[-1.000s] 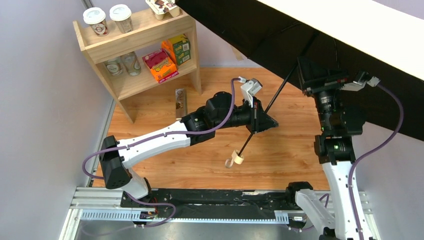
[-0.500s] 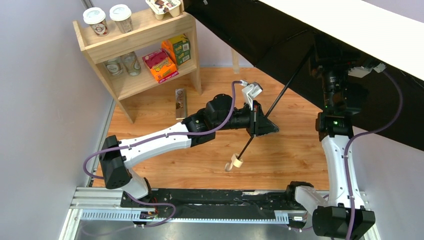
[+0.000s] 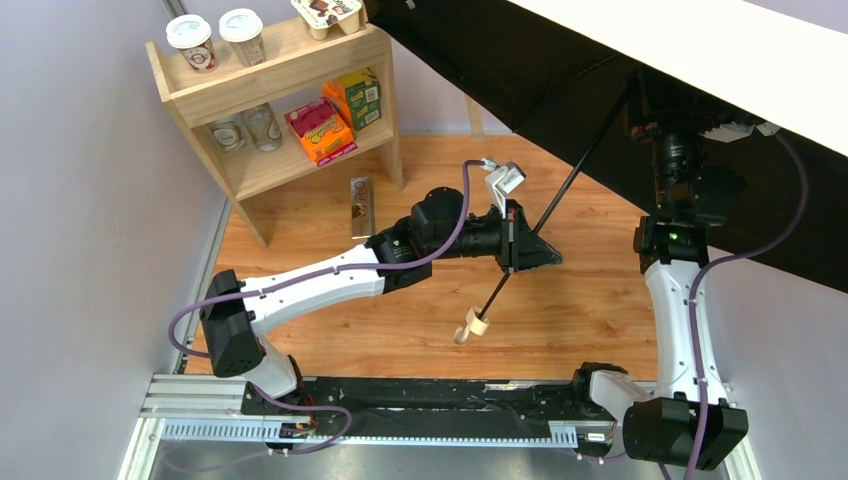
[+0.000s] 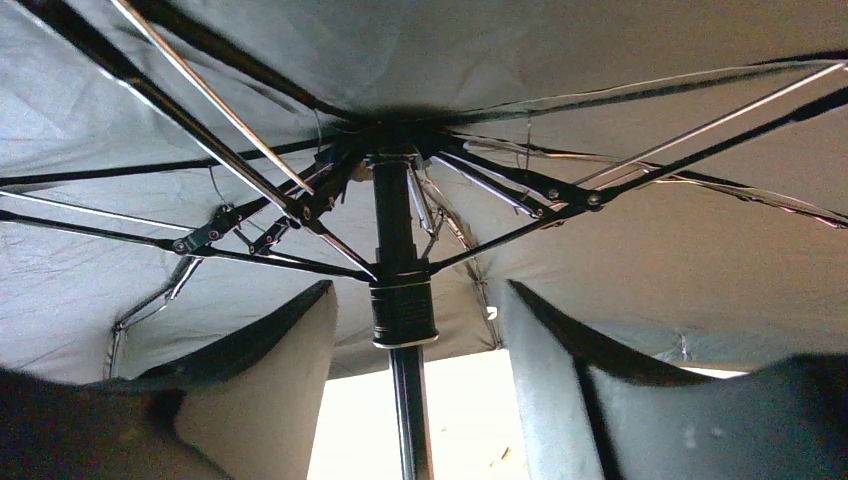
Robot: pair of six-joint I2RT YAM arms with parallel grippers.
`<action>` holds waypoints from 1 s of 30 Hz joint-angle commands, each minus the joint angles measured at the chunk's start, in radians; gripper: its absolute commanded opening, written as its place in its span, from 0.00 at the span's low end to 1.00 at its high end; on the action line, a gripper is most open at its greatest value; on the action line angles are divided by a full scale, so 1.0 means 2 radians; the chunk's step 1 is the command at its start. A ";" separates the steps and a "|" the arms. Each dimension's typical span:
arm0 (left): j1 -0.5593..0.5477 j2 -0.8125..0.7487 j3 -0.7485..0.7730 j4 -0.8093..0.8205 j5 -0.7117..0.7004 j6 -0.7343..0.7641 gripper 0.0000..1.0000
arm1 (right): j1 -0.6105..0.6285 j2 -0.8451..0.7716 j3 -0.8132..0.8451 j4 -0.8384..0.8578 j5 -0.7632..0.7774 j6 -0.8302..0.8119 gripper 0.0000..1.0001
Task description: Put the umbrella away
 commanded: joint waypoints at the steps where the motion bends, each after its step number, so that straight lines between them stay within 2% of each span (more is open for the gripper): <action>1: 0.000 0.001 0.015 0.065 0.014 0.003 0.00 | -0.004 0.005 0.023 0.034 -0.017 0.018 0.66; 5: 0.001 0.007 0.013 0.065 0.014 -0.003 0.00 | -0.003 0.004 0.035 0.015 -0.018 0.000 0.62; 9: 0.000 0.010 0.009 0.080 0.020 -0.014 0.00 | -0.009 0.004 0.024 0.033 -0.013 0.008 0.47; 12: 0.000 0.008 0.008 0.083 0.023 -0.017 0.00 | -0.013 0.008 0.016 0.048 -0.016 0.022 0.29; 13: 0.000 0.007 0.005 0.084 0.023 -0.017 0.00 | -0.016 0.010 0.010 0.061 -0.015 0.031 0.11; 14: 0.000 0.006 0.004 0.084 0.022 -0.017 0.00 | -0.021 0.010 0.000 0.079 -0.014 0.044 0.00; 17: 0.001 0.003 0.003 0.080 0.021 -0.014 0.00 | -0.036 0.007 -0.019 0.107 -0.017 0.077 0.00; 20: 0.003 0.001 0.004 0.078 0.021 -0.013 0.00 | -0.047 0.017 -0.014 0.115 -0.058 0.092 0.00; 23: 0.012 0.002 0.015 0.061 0.019 -0.005 0.00 | -0.046 0.018 -0.003 0.066 -0.138 0.075 0.00; 27: 0.023 0.013 0.048 0.032 0.025 0.002 0.00 | -0.002 -0.063 -0.092 -0.023 -0.164 -0.007 0.00; 30: 0.023 0.027 0.079 0.004 0.026 0.011 0.00 | 0.024 -0.114 -0.154 -0.035 -0.160 -0.030 0.00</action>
